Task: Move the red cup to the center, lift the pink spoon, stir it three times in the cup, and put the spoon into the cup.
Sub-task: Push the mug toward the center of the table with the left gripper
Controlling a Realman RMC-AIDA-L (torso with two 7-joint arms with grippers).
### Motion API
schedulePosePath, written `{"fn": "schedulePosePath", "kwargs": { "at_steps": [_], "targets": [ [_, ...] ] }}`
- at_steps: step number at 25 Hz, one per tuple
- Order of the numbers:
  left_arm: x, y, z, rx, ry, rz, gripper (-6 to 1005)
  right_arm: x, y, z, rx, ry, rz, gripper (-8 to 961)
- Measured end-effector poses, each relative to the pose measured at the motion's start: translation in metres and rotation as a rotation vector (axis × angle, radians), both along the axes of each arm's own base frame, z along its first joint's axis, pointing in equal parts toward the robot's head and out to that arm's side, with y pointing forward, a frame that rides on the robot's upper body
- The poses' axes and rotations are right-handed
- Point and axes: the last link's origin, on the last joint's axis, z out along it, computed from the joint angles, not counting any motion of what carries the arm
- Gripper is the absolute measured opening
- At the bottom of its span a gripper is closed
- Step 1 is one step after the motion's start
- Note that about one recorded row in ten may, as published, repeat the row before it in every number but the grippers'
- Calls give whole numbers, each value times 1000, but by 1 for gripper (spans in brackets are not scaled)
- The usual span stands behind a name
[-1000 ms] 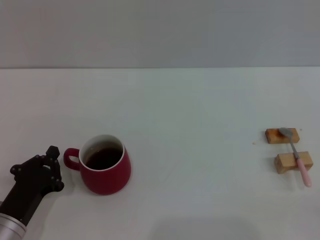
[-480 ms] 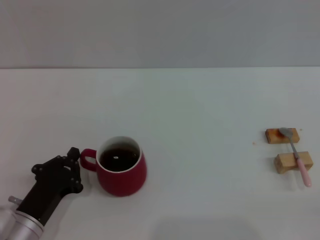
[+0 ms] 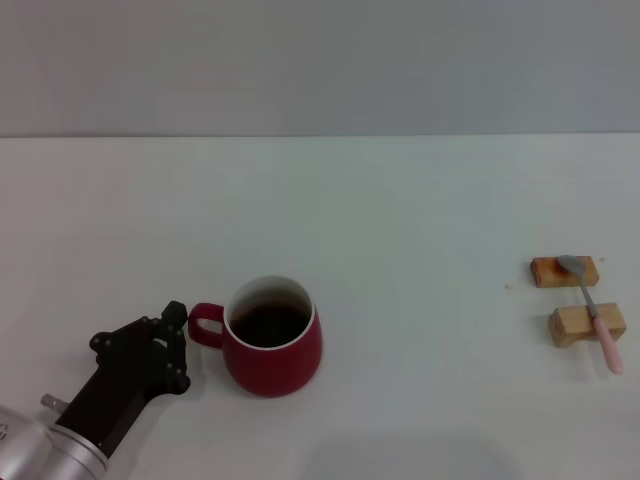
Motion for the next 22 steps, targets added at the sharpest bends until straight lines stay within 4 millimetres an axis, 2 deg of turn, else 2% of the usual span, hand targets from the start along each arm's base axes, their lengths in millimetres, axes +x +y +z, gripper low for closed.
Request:
{"fn": "schedulePosePath", "kwargs": {
  "at_steps": [8,22],
  "targets": [
    [-3,1,1,-3,10,13,1,0,-1,-1,-9,-1,4,577],
    [17,0,-15,-65,-23,-49,2,0,-2,-1,-7,-3,4,576]
  ]
}}
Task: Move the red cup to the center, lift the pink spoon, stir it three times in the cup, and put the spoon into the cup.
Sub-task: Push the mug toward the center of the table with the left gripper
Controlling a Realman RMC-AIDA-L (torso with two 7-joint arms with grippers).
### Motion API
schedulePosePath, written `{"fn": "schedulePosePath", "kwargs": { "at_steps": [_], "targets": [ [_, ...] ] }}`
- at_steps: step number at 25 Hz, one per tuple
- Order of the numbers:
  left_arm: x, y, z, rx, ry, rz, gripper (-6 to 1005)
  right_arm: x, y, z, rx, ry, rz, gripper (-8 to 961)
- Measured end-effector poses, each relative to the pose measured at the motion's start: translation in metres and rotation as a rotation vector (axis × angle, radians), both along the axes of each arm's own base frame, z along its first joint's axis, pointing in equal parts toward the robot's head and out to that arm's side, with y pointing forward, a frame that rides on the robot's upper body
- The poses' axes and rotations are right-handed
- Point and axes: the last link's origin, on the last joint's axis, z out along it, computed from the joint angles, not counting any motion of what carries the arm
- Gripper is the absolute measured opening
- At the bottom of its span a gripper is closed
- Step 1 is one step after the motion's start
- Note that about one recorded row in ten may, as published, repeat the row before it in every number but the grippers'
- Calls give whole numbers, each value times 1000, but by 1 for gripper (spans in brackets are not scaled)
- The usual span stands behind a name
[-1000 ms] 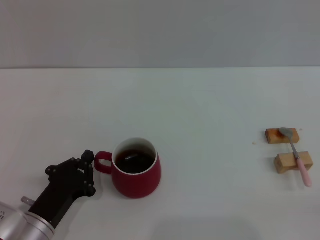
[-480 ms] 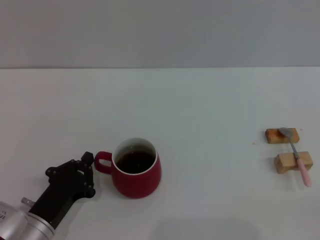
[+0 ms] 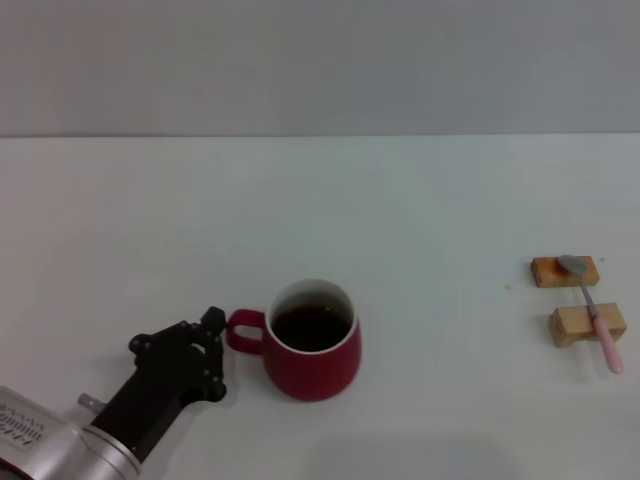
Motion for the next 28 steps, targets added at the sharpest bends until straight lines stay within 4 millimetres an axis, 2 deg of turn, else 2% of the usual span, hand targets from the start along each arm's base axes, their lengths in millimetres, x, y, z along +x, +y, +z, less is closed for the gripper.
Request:
{"fn": "schedulePosePath", "kwargs": {
  "at_steps": [6,15,28],
  "targets": [
    [4,0,-2,-8,4,-16,2,0,0,0,-1,0,1,576],
    [-3,5,5,23,36,-7,2,0,0,0,-1,-1,2,577],
    [17,7,-11,-48,20,-70,3,0,0,1,-1,-2,1,576]
  ]
}}
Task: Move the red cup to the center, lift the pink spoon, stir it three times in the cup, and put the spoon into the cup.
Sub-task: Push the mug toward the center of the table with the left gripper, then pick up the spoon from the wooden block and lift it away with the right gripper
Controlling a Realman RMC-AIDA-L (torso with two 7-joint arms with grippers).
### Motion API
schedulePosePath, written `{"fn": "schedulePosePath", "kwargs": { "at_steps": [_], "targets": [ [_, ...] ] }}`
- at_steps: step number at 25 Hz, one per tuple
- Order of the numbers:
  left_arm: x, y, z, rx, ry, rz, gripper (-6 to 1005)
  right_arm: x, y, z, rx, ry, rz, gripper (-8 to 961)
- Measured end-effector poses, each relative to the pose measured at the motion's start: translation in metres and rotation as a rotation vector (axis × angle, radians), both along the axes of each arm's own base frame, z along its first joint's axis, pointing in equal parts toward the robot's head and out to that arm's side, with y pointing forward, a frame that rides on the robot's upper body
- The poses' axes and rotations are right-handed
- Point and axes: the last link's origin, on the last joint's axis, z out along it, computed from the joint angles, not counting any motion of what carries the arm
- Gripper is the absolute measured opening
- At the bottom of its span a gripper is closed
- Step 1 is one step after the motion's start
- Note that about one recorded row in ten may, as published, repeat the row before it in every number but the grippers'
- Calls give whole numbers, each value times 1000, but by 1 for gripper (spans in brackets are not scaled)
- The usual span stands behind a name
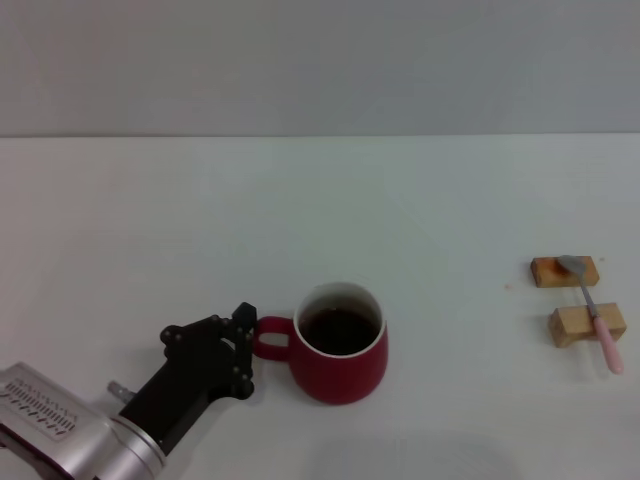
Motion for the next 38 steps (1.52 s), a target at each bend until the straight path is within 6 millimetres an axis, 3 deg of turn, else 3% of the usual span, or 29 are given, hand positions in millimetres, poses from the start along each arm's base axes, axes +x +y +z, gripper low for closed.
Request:
{"fn": "schedulePosePath", "kwargs": {
  "at_steps": [12,17,30,38],
  "targets": [
    [6,-4,-5,-29,-3,-25,3,0,0,0,-1,0,0,575],
    [-1,-6,0,-2,-1,-6,3,-1,-1,-2,-8,-1,6,574],
    [-60,-23,60,297,1,218,4,-14,-8,-12,-56,4,72,576],
    [-64,-27,68,346,-3,225,4,-22,-3,-22,-119,10,127,577]
  ]
}}
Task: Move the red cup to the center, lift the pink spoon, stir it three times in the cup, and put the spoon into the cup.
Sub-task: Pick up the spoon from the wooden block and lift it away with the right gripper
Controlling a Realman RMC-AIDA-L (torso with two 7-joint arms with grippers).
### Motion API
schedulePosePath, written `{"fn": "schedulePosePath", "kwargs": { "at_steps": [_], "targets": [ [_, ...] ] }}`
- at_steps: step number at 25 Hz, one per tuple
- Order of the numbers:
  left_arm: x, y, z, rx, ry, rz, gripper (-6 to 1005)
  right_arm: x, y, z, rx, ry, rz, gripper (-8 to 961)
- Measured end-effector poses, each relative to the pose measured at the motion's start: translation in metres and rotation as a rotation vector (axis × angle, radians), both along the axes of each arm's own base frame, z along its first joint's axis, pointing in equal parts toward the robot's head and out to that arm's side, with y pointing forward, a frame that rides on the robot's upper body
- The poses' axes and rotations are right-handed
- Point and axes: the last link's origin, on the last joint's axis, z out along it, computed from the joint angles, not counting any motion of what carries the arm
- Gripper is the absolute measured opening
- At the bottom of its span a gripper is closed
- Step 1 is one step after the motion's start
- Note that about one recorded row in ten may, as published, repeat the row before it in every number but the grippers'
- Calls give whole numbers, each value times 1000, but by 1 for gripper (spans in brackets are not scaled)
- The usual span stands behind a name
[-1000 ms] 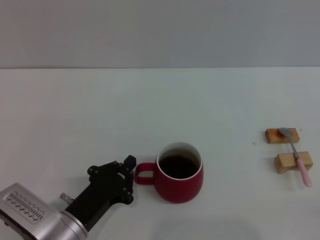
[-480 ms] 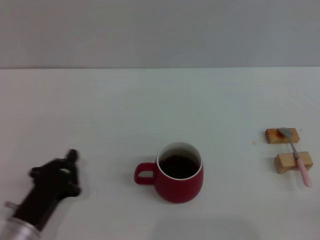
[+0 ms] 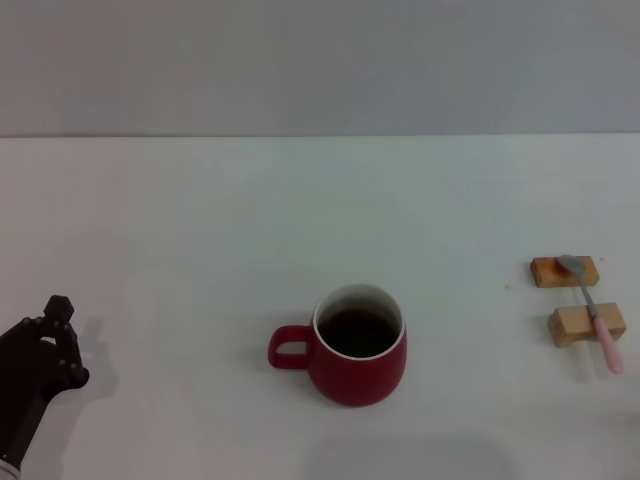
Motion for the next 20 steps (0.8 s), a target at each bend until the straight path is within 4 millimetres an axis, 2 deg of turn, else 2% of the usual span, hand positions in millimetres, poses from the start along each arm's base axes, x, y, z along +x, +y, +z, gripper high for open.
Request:
{"fn": "schedulePosePath", "kwargs": {
  "at_steps": [11,20],
  "targets": [
    [2,2,3,14,5,-18,4,-4,7,-13,-73,25,9,577],
    [1,5,4,10,15,-21,4,-17,9,-28,-156,41,65,575]
  ]
}}
